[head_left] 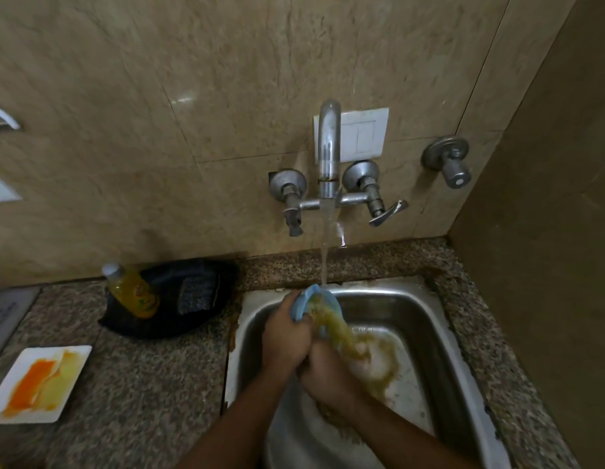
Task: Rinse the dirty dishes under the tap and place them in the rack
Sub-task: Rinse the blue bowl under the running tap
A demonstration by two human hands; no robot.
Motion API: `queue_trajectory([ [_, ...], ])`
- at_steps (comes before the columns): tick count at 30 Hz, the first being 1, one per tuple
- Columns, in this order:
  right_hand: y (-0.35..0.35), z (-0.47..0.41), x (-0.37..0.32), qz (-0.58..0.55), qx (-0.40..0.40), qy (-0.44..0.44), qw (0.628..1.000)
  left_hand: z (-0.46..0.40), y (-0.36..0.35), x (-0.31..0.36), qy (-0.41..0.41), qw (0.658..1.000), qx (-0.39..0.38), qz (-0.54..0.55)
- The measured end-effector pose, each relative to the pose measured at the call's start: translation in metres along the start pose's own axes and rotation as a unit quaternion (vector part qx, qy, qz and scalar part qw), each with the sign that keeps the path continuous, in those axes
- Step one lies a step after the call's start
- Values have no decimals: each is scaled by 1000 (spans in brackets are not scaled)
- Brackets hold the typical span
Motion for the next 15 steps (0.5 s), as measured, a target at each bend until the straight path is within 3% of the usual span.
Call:
queue_trajectory([
  [2,-4,10,9,17,-20,61,998,-7,10,5,-18,996,-19,-82],
  [4,2,13,35,119,-45,108,986,-9,17,12,-50,982,-58,-171],
  [8,0,4,34,176,-32,127,976,-10,12,23,-82,966,-74,-234],
  [12,1,11,34,214,-93,184,955,-21,14,26,-66,947,-120,-289],
  [15,9,4,60,257,-55,196,945,-17,7,26,-70,947,-139,-281],
])
Point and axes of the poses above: each hand's wrist, its own z-axis away from the middle knuckle, its own y-axis out of the back of the hand, x = y × z, the point moved 1 cm from there along -z, towards the middle knuckle, and after that the axes turned 2 degrees about x, right-handed, at the moved point
